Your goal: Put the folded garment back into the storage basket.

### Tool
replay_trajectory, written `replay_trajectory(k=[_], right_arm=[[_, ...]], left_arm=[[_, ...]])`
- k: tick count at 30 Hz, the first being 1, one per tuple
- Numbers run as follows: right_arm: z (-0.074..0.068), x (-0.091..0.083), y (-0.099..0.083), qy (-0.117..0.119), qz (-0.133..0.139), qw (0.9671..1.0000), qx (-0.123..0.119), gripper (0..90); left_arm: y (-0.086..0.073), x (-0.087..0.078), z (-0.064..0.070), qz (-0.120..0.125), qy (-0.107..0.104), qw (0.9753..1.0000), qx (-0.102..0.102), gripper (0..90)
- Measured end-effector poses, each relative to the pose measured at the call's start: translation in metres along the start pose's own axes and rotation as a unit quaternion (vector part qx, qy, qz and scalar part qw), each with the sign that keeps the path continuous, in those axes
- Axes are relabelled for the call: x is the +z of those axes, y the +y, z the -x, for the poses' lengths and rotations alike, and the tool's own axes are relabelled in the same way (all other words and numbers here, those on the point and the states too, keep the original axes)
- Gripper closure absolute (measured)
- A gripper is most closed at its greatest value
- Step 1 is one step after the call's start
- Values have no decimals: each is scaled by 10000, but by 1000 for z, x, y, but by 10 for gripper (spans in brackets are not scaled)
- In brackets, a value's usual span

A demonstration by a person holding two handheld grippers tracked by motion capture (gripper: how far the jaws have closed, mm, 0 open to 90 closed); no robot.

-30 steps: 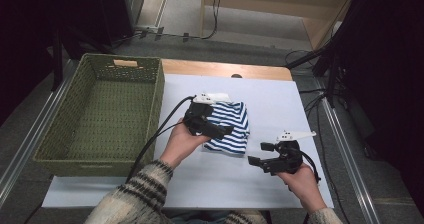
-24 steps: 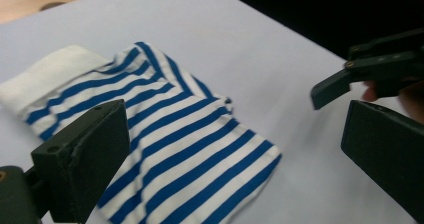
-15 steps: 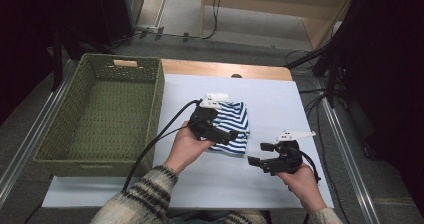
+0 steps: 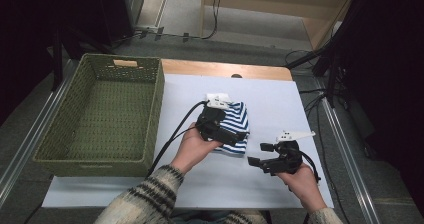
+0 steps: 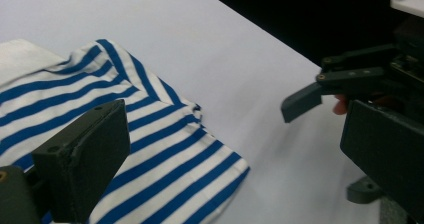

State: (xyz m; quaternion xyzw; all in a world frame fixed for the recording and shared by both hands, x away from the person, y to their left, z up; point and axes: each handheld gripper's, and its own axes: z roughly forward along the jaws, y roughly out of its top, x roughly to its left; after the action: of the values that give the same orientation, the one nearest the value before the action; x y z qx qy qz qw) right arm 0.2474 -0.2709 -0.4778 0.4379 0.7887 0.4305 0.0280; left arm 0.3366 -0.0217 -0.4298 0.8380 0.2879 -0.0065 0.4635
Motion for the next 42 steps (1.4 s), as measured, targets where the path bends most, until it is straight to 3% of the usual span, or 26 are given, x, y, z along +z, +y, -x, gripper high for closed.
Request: replay_trajectory(k=[3,6,12,21,25,32,42], right_arm=[[0,0,0,6,3,10000,25,131],[0,0,0,16,7,10000,25,131],[0,0,0,24,12,10000,23,131],[0,0,0,39,-2,10000,11,131],[0,0,0,42,-10,10000,11,131],[0,0,0,49,-14,10000,3,131],[0,0,0,54,-17,10000,-8,131]], left_arm=[[2,3,-5,14,47,10000,-14,3],[6,9,-15,106,67,9997,-219,10],[8,18,-30,76,295,9990,-317,11],[7,26,-49,27,507,9982,-324,42],[4,28,-65,-61,658,9970,-392,47],[-3,32,-81,-38,897,9950,-443,49],[-15,43,-93,-253,1019,9928,-581,50]])
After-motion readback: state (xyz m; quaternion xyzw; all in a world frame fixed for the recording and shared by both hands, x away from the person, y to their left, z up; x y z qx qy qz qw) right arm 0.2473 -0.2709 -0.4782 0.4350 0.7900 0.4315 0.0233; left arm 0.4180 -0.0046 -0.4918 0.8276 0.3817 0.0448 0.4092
